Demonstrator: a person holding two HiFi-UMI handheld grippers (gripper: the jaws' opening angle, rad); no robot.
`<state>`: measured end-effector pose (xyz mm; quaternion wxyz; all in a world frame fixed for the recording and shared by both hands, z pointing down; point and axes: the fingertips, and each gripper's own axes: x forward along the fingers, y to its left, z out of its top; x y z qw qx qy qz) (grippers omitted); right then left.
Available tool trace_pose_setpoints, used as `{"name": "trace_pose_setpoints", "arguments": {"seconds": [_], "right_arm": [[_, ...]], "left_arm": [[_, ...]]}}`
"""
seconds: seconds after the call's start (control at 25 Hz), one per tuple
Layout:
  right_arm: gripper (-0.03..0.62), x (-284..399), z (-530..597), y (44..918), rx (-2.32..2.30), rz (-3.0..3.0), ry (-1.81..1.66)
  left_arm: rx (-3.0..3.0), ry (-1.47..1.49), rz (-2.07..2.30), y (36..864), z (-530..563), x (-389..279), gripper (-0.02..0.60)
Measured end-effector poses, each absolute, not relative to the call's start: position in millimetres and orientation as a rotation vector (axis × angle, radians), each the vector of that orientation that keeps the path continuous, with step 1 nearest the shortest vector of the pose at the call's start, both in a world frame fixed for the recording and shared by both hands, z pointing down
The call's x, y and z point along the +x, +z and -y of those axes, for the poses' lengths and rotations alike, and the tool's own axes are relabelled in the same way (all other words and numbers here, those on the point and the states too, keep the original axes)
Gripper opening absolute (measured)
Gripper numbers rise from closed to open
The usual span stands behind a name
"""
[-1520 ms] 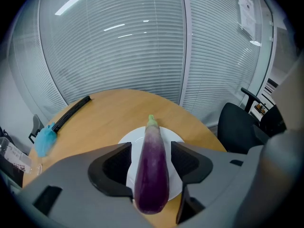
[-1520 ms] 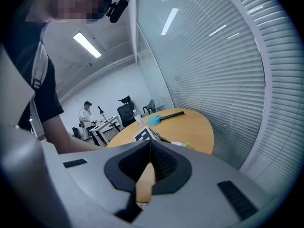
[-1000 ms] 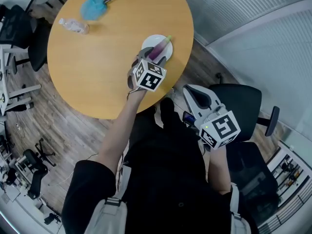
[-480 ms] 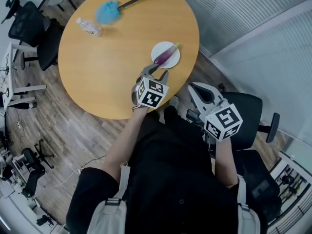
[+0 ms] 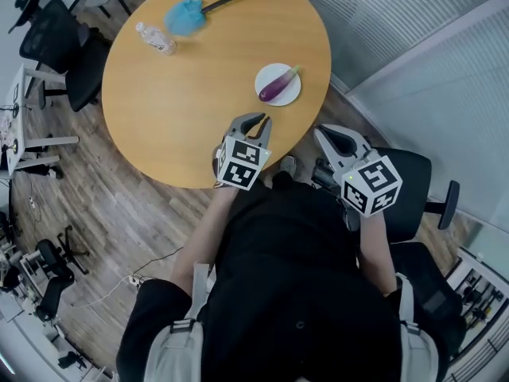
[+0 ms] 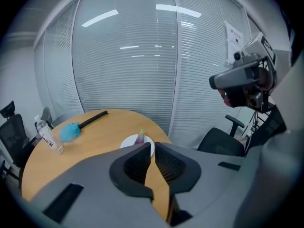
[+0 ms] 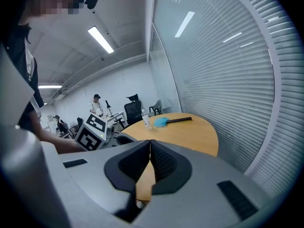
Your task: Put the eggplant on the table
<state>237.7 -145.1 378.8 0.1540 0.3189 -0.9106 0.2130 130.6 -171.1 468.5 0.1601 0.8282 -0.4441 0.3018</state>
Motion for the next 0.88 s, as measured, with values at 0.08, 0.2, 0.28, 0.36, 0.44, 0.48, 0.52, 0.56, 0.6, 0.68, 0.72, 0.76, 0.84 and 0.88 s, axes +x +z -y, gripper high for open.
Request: {"name": "trace_pose_setpoints", "arguments": {"seconds": [0.08,0.2,0.28,0.36,0.44,0.48,0.52,0.56,0.6,0.68,0.72,0.76,0.84,0.88], "right_arm": [[0.017,237,143,382,0.912,2.598,0.62],[0.017,237,144,382,0.913,2.596,0.62],[0.017,236,145,379,0.912,2.602,0.616],[0.017,234,144,374,0.911,2.621,0.615],[0.017,231,139,368,0.904,2.652,0.628],[0.017,230,137,365,0.898,2.665,0.633],[0.017,230,136,362,0.894,2.676,0.632],[0.017,230,136,359,0.891,2.683,0.63],[0.017,230,136,356,0.889,2.689,0.628],[0.017,231,134,350,0.88,2.702,0.634],[0.017,231,134,347,0.874,2.71,0.634],[0.017,232,133,343,0.87,2.721,0.629],[0.017,235,132,334,0.871,2.742,0.621],[0.017,237,132,330,0.874,2.751,0.618]], "left_arm": [[2.352,0.821,1.284,463,164,125,0.028],[2.354,0.764,1.306,451,156,121,0.012],[2.366,0.712,1.303,440,151,122,0.012],[2.396,0.62,1.274,424,145,125,0.012],[2.444,0.487,1.237,403,135,130,0.012],[2.465,0.423,1.227,393,131,132,0.012],[2.48,0.368,1.224,383,129,133,0.012],[2.485,0.325,1.224,375,127,134,0.012],[2.484,0.296,1.224,368,126,134,0.012],[2.486,0.26,1.219,356,122,134,0.012],[2.492,0.245,1.215,351,121,134,0.012],[2.5,0.227,1.211,345,120,134,0.012],[2.514,0.181,1.201,332,119,135,0.012],[2.517,0.152,1.195,325,119,136,0.012]]}}
